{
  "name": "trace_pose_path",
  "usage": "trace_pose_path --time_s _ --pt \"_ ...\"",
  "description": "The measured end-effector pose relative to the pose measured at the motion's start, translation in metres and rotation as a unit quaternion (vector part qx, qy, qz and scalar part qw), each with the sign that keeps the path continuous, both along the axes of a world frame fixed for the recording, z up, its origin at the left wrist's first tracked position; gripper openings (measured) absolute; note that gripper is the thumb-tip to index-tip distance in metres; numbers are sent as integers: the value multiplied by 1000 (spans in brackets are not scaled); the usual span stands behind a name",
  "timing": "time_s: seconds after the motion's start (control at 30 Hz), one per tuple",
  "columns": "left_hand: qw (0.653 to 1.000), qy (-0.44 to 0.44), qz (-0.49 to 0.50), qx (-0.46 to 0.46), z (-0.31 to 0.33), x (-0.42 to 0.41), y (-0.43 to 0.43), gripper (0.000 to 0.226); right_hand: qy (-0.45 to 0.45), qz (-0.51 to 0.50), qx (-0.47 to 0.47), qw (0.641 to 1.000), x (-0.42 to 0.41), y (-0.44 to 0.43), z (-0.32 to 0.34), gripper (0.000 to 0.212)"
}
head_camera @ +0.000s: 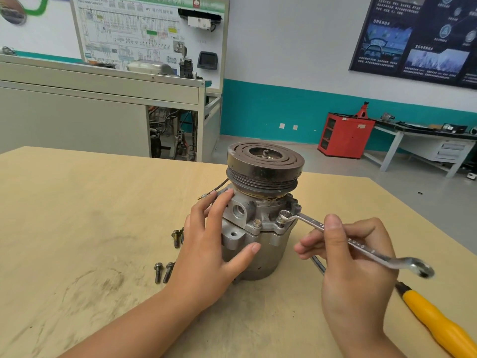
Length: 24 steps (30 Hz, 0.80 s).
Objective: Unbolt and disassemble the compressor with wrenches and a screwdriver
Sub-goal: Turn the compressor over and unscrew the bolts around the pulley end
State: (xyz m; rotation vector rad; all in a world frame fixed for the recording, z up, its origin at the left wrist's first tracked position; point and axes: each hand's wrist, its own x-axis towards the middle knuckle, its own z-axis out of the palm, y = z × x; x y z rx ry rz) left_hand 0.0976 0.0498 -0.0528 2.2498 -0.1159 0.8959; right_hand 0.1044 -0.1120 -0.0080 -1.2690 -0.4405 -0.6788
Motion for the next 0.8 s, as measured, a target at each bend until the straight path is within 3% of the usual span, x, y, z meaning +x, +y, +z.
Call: trace_pose_path --time_s 0.1,0.3,0.43,0.57,0.8 --pt "1000 1 1 0 1 0 0 77 -4 5 -11 1000 -3 2 -4 18" --pt "1000 4 0 -4 1 0 0 77 52 10 3 999 0 0 -6 41" --pt "1000 8 -3 -3 1 0 1 77 155 84 26 984 18 -12 7 35" --pt "1000 9 -4 -4 0 0 1 77 273 201 42 940 44 -23 20 28" --pt "1000 8 -8 -9 0 0 1 78 299 202 -9 933 73 -10 26 17"
